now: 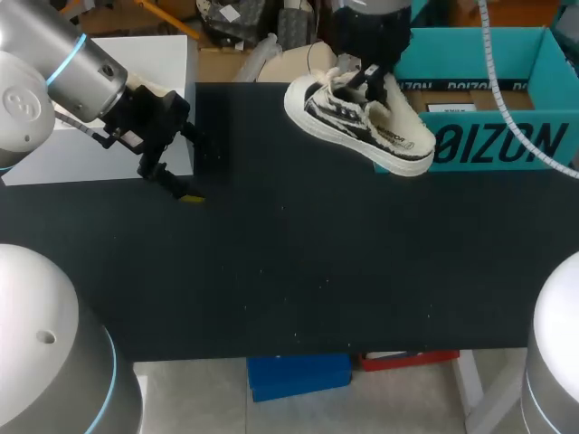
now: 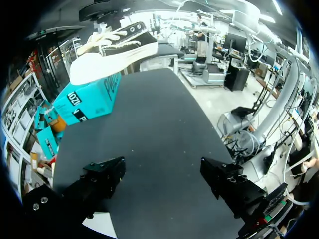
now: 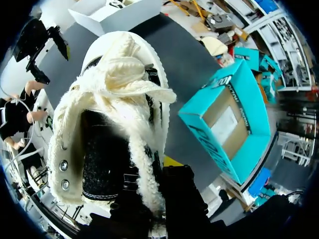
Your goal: Take the shoe out of the shoebox, open the shoe tongue, remove and reinsert the insole, then place the shoe into the shoebox
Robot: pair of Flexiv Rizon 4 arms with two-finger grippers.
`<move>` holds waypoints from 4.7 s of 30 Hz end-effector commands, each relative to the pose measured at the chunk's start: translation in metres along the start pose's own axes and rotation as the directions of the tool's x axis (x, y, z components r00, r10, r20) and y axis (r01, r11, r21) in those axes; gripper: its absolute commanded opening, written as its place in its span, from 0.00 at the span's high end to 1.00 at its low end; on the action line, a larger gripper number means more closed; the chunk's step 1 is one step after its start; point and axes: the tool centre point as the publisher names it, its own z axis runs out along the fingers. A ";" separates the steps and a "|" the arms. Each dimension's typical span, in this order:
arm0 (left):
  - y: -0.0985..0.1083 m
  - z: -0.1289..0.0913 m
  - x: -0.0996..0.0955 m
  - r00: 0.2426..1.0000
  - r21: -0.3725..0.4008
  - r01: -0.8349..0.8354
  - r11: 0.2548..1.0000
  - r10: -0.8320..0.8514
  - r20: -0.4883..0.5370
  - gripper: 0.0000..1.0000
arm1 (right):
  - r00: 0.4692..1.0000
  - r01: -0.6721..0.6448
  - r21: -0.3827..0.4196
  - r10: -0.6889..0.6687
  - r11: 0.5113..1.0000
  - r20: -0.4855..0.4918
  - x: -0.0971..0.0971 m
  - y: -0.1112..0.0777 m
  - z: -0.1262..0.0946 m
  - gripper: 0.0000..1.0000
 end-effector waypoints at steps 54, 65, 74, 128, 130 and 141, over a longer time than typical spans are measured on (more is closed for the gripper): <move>0.001 0.001 0.000 1.000 0.000 -0.001 1.000 0.001 0.004 0.00 | 0.909 0.406 0.085 -0.412 0.910 0.063 -0.289 -0.028 0.085 1.00; 0.001 0.001 0.000 1.000 0.000 -0.001 1.000 0.001 0.004 0.00 | 0.917 0.395 0.064 -0.398 0.916 0.036 -0.307 -0.027 0.110 1.00; 0.001 0.001 0.000 1.000 0.000 -0.001 1.000 0.001 0.004 0.00 | 0.913 0.407 0.034 -0.408 0.913 0.014 -0.318 -0.029 0.134 1.00; 0.001 0.001 0.000 1.000 0.000 -0.001 1.000 0.001 0.004 0.00 | 0.908 0.419 0.055 -0.416 0.906 -0.057 -0.307 -0.027 0.222 0.28; 0.001 0.001 0.000 1.000 0.000 -0.001 1.000 0.001 0.004 0.00 | 0.909 0.417 0.056 -0.416 0.907 -0.031 -0.310 -0.029 0.211 0.31; 0.001 0.001 0.000 1.000 0.000 -0.001 1.000 0.001 0.004 0.00 | 0.929 0.361 0.055 -0.364 0.931 0.059 -0.305 -0.038 0.132 0.36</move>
